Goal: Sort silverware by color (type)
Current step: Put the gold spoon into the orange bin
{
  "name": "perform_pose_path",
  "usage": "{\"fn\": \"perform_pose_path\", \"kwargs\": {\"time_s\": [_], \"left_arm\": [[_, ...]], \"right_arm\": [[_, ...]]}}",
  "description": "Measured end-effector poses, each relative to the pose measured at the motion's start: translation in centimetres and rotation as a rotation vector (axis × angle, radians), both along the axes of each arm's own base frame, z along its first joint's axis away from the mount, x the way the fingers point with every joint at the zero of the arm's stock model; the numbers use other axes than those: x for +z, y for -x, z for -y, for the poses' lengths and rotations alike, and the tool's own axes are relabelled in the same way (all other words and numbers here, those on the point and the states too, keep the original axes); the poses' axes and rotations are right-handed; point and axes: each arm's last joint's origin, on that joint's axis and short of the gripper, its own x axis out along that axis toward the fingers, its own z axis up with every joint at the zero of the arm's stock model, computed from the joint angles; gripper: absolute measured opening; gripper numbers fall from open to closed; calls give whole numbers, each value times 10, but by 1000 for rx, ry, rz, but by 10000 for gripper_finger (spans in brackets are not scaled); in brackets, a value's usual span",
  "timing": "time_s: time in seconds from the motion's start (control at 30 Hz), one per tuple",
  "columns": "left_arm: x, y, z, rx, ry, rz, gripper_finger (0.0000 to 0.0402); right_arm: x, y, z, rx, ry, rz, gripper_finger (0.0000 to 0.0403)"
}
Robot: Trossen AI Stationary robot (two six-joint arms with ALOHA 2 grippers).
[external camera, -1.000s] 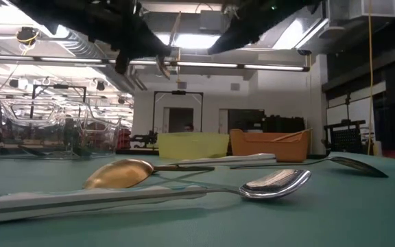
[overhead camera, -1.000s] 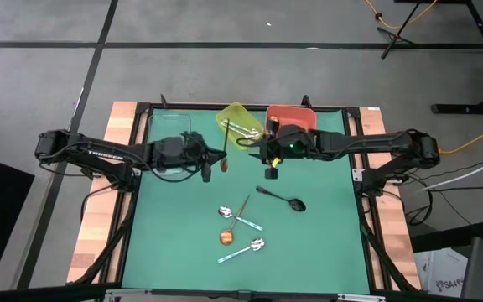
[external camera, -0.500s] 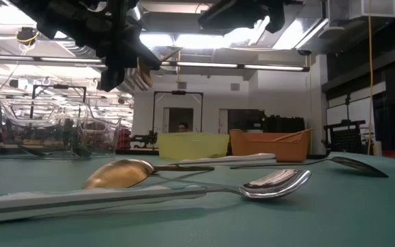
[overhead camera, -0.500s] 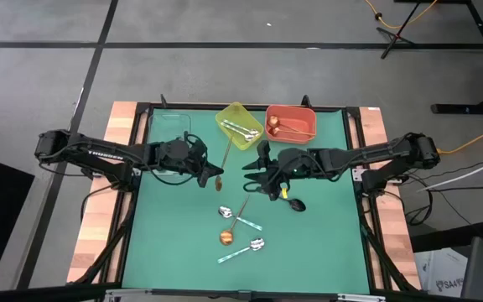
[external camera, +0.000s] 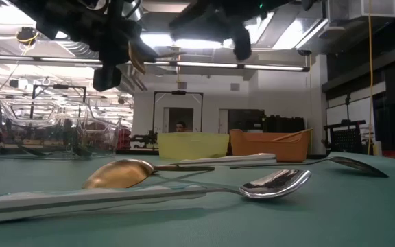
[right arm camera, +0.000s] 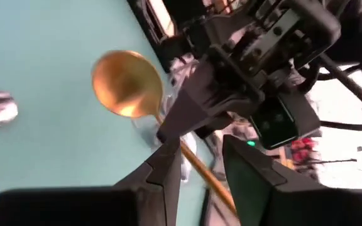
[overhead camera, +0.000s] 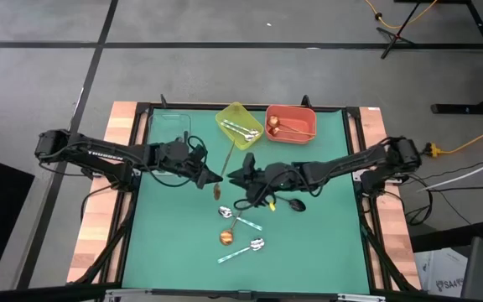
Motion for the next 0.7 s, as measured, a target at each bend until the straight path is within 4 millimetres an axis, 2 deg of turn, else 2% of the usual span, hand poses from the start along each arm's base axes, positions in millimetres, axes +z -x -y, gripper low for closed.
{"fn": "perform_pose_path", "kwargs": {"time_s": [0.23,0.4,0.7], "left_arm": [[0,0,0,6,20,1,11],[0,0,3,1,49,-2,11],[0,0,12,-3,146,-16,11]], "right_arm": [[-21,-14,-1,-7,122,-8,115],[-28,-20,0,-47,141,14,115],[-27,-20,1,-76,196,25,115]]}}
